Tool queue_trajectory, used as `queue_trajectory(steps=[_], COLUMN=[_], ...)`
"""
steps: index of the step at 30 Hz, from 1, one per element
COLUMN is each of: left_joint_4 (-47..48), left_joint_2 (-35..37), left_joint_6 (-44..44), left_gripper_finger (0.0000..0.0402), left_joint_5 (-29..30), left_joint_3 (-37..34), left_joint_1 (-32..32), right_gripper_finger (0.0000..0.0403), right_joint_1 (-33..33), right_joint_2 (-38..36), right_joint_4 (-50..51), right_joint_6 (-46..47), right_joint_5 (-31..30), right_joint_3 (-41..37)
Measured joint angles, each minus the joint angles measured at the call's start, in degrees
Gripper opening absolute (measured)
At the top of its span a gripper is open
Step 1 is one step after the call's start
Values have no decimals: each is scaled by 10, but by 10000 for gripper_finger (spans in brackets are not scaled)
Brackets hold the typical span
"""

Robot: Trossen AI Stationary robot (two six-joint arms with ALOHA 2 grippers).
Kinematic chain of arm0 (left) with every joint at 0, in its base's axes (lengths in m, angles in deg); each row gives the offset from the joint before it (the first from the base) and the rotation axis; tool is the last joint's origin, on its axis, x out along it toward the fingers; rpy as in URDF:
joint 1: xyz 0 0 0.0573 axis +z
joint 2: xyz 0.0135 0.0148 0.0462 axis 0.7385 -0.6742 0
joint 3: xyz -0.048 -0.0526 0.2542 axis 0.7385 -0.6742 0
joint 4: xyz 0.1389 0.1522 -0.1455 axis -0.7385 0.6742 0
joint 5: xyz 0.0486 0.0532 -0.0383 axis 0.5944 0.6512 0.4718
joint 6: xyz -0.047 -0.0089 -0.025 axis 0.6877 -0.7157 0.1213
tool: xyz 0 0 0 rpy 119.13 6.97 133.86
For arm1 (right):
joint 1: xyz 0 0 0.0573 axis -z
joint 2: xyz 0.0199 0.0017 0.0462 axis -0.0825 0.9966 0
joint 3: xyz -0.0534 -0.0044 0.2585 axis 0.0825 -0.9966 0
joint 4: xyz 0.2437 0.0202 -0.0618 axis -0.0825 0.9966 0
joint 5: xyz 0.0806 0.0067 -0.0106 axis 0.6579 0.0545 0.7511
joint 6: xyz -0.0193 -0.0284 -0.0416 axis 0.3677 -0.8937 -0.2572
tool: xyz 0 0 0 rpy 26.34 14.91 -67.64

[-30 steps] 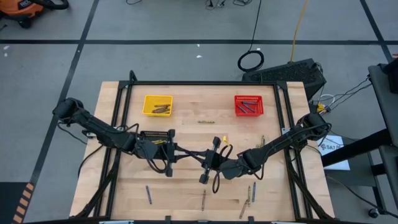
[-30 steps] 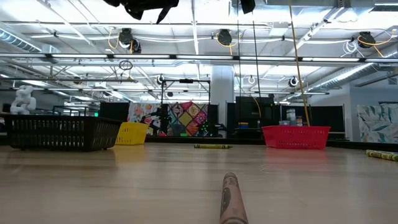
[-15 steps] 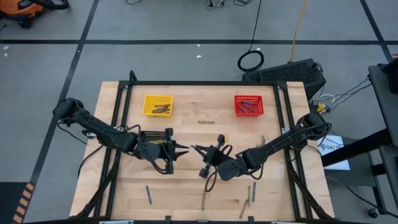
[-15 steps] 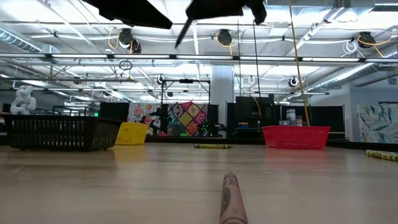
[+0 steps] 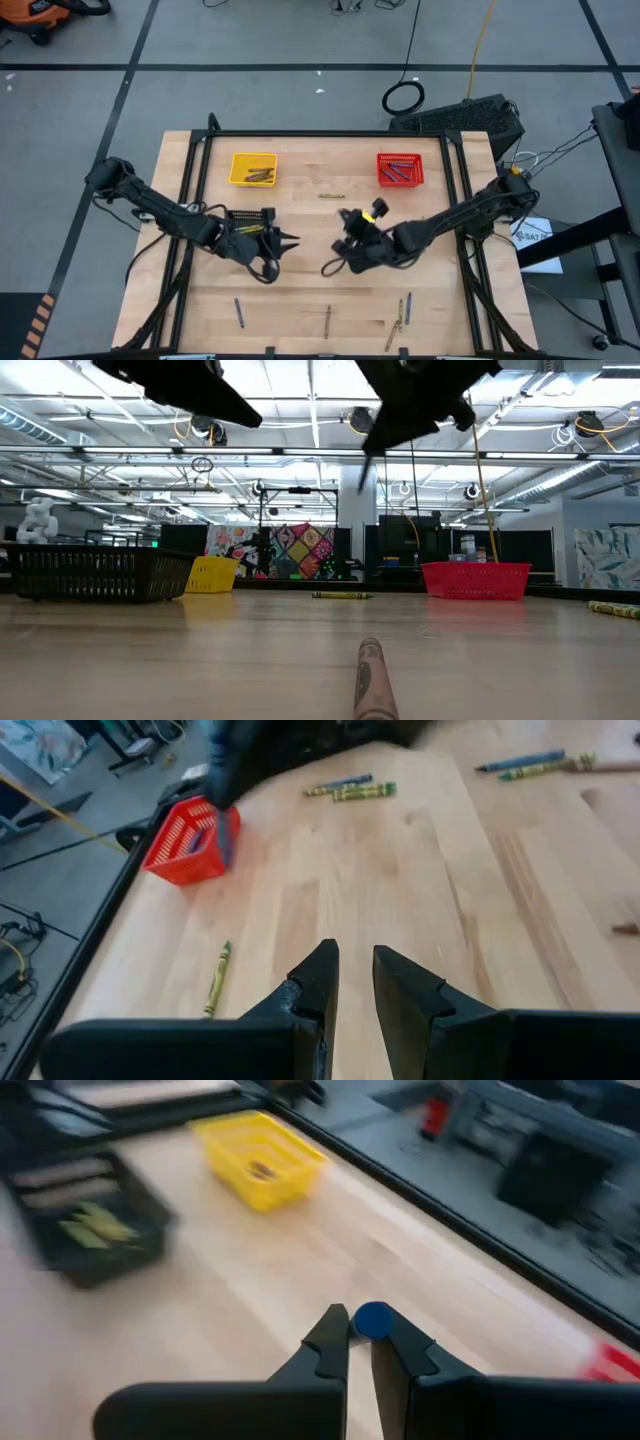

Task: Sort crayons
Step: Put the blue crayon into the red bin

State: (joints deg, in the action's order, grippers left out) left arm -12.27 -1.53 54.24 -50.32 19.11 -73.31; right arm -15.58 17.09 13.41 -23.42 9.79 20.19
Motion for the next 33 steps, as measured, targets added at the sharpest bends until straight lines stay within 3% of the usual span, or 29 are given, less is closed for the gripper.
queue_trajectory(steps=[8,16,21,33], left_joint_4=[23,26,26,31], left_joint_2=[0,0,0,1], left_joint_6=[15,15,15,45], left_gripper_finger=[67,67,67,67], left_joint_5=[-1,-2,-2,-3], left_joint_3=[0,0,0,0], left_joint_1=[-16,-22,-22,-22], right_gripper_finger=[3,4,4,4], right_joint_1=[59,135,202,350], right_joint_2=[-23,-22,-22,-22], right_joint_4=[208,351,398,396], right_joint_6=[134,164,147,-6], right_joint_5=[3,46,93,178], right_joint_3=[0,0,0,0])
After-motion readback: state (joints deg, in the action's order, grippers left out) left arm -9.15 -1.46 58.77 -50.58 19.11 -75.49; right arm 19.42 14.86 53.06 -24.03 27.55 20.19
